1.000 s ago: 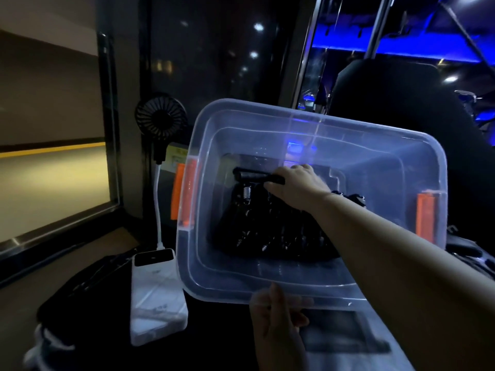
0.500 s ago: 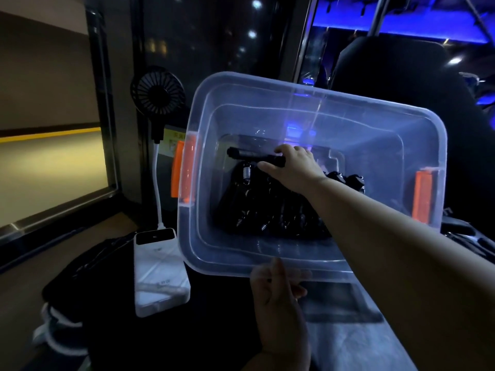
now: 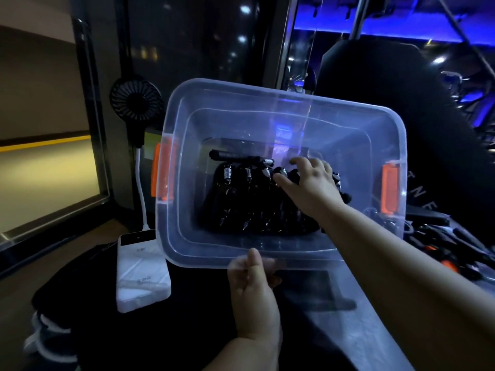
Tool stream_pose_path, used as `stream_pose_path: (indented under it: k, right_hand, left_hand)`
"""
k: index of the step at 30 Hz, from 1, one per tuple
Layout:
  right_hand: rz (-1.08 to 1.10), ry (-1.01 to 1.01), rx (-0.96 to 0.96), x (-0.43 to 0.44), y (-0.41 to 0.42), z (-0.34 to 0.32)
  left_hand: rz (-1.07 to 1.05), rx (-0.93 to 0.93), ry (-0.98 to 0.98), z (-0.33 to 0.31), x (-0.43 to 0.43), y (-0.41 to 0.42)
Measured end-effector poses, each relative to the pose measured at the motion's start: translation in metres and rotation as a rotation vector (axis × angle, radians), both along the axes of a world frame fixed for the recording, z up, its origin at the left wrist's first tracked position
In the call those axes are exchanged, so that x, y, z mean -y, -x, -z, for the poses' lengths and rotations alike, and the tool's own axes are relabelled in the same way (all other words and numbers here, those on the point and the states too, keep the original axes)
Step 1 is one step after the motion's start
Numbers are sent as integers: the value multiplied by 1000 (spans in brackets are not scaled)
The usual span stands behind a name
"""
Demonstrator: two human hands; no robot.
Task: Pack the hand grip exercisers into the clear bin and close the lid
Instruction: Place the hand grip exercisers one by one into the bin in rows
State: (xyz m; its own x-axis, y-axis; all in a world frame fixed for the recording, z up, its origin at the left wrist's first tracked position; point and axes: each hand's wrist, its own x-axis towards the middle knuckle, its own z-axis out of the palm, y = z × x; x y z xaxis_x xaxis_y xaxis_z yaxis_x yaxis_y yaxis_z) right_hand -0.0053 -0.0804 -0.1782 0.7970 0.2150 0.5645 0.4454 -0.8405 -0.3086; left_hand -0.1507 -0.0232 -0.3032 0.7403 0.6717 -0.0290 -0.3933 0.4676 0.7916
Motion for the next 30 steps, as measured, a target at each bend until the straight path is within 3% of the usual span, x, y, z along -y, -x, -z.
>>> stream_pose_path:
  k: [3,7,10,12,16,19,21,25,30]
  right_hand:
    - [-33,9,57,27,15,4]
    - [-102,41,330,77,38,15]
    - [-81,-50,511,121,52,30]
    - [-42,-182,513,149,55,42]
    - [214,-399,273,206,38,68]
    - [476,-215,-115,238,17,88]
    - [523,-130,-292,247,10,97]
    - [463,19,-418,248,0,98]
    - [455,35,-456,235,-19,86]
  left_hand:
    - [-14,3,28,-6,0,1]
    - [-10,27,31,-10,0,1]
    - [-21,40,17,-9,-1,-1]
    - [-25,46,12,-9,0,-2]
    - [-26,48,0,-10,1,-1]
    - [-29,53,-17,-11,2,0]
    - [-21,50,-35,-12,2,1]
    - [-24,49,-40,-11,2,1]
    - [-39,51,-52,-10,3,0]
